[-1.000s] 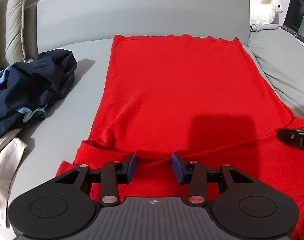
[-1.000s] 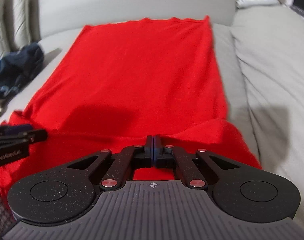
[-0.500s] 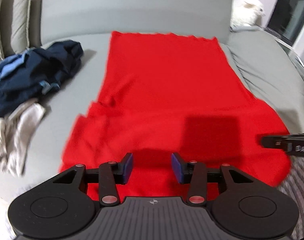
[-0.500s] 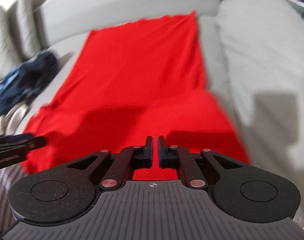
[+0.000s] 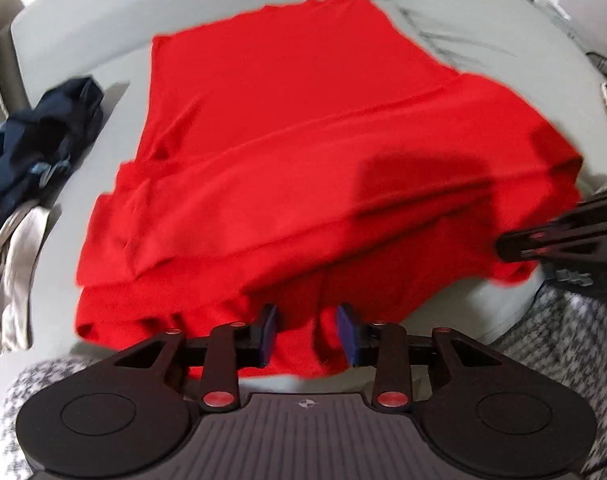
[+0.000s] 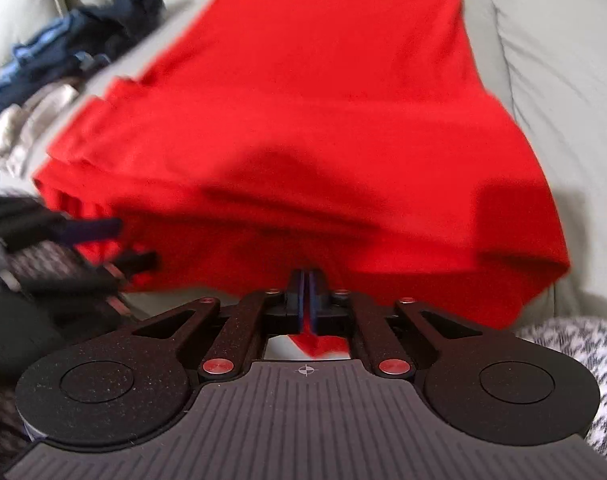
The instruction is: Fold clothes
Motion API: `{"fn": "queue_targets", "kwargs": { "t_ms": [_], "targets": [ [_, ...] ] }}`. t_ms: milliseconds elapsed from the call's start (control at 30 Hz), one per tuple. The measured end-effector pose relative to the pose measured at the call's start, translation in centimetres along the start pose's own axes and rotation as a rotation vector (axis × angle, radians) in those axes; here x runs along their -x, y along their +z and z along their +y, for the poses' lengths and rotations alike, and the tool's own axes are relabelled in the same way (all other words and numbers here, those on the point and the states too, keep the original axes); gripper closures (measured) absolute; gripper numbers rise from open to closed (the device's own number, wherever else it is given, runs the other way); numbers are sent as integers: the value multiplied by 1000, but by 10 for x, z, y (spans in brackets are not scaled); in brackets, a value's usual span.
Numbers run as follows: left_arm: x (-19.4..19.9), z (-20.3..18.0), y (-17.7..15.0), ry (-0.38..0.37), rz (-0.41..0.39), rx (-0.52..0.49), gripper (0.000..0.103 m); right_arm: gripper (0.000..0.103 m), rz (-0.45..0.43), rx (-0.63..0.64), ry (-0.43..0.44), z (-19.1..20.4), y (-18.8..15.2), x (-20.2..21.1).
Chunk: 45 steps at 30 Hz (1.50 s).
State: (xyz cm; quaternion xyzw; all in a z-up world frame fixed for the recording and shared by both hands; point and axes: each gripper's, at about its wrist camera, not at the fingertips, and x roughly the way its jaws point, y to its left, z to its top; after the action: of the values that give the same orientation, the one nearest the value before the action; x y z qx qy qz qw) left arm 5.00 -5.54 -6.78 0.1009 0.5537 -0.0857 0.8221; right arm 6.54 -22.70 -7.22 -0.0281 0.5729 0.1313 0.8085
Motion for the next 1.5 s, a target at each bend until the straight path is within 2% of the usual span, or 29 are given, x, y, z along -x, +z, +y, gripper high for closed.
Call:
{"fn": "queue_targets", "kwargs": {
  "t_ms": [67, 233, 333, 400, 533, 633, 767, 933, 1033, 1500],
  "targets": [
    [-1, 4, -1, -3, 7, 16, 68, 103, 42, 10, -35, -5, -5, 1],
    [5, 8, -3, -17, -8, 34, 68, 103, 67, 34, -42, -5, -8, 5],
    [20, 9, 0, -77, -76, 65, 67, 101, 47, 72, -50, 3, -9, 15],
    [28, 6, 7, -97, -127, 80, 67, 94, 26, 74, -34, 5, -7, 22],
    [27, 0, 25, -57, -186, 85, 65, 94, -37, 46, -1, 8, 5, 31],
    [19, 0, 41, -8, -195, 100, 65, 93, -84, 26, -23, 9, 25, 31],
    [11, 4, 55, 46, -193, 131, 63, 91, -104, -16, -31, 3, 45, 25],
    [0, 7, 55, 70, -137, 126, 61, 91, -91, -13, -49, 0, 59, 14],
    [-11, 11, 47, 79, -90, 124, 60, 91, -52, -13, -70, -4, 54, 2],
    [-1, 10, 26, 68, -99, 148, 60, 91, -31, 38, -93, -1, 24, 6]
  ]
}}
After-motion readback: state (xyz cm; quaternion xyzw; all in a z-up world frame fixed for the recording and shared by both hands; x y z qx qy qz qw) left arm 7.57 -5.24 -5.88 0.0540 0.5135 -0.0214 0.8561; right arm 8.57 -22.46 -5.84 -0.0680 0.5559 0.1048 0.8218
